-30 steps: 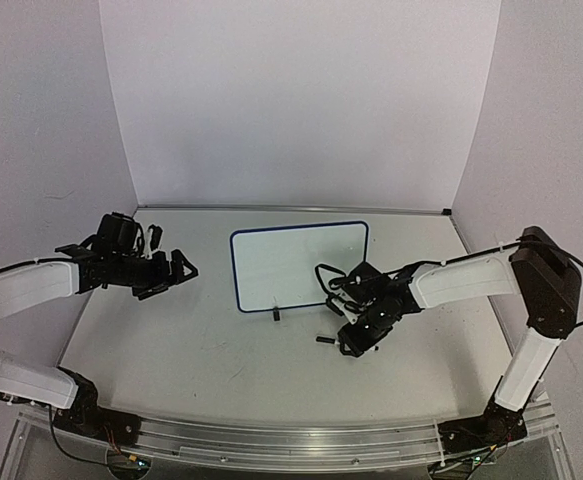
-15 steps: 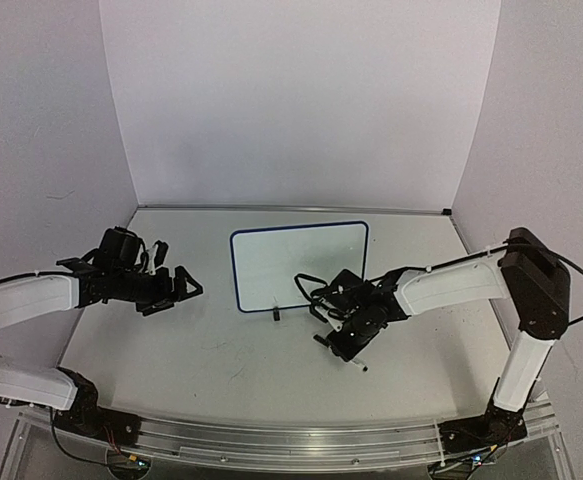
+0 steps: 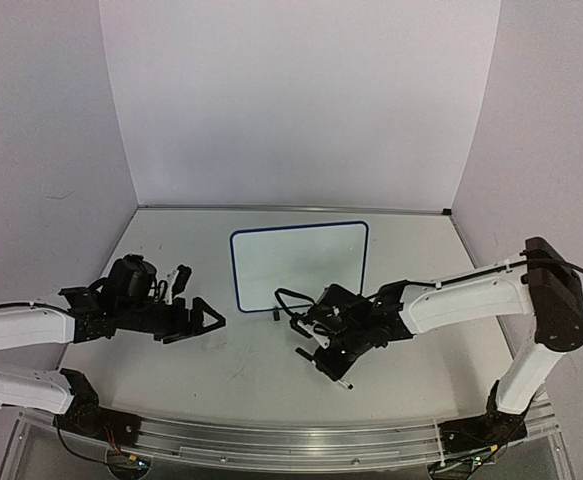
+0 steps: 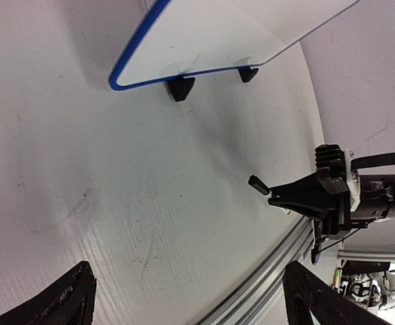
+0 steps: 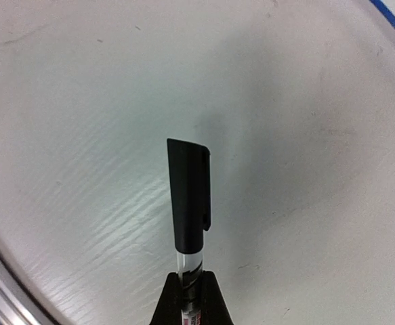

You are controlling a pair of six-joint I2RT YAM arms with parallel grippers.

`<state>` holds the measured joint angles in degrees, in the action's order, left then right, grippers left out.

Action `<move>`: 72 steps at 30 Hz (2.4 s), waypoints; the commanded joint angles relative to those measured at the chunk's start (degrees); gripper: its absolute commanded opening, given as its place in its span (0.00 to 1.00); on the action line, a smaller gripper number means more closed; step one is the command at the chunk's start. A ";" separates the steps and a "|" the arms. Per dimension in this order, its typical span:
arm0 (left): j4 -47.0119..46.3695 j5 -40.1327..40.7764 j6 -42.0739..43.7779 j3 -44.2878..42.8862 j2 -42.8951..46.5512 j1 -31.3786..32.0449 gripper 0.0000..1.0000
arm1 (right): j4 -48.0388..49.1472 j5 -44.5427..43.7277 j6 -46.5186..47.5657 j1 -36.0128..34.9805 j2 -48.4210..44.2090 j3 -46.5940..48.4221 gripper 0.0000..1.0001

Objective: Write a sentence on the whiteboard
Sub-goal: Pick up the whiteboard marker from the center of the board, then pass from the right arm to the left, then open the pen cap from the whiteboard marker.

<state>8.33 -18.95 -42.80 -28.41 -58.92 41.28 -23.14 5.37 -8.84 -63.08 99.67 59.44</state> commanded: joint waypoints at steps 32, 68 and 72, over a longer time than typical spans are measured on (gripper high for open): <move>-31.81 -3.72 -11.95 -10.70 -23.43 19.33 0.00 | 7.59 -1.81 -1.26 -5.39 -16.15 -0.50 0.00; -77.01 5.69 -15.64 3.58 -16.48 19.37 0.00 | 69.35 0.78 -31.88 -5.30 -27.11 -25.15 0.76; -76.70 4.92 -15.75 2.80 -17.66 19.41 0.00 | 70.92 1.96 -32.41 -5.31 -26.46 -25.03 0.69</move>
<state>-64.98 -13.04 -58.50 -23.86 -75.46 60.45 42.73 4.89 -39.95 -68.45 72.69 33.61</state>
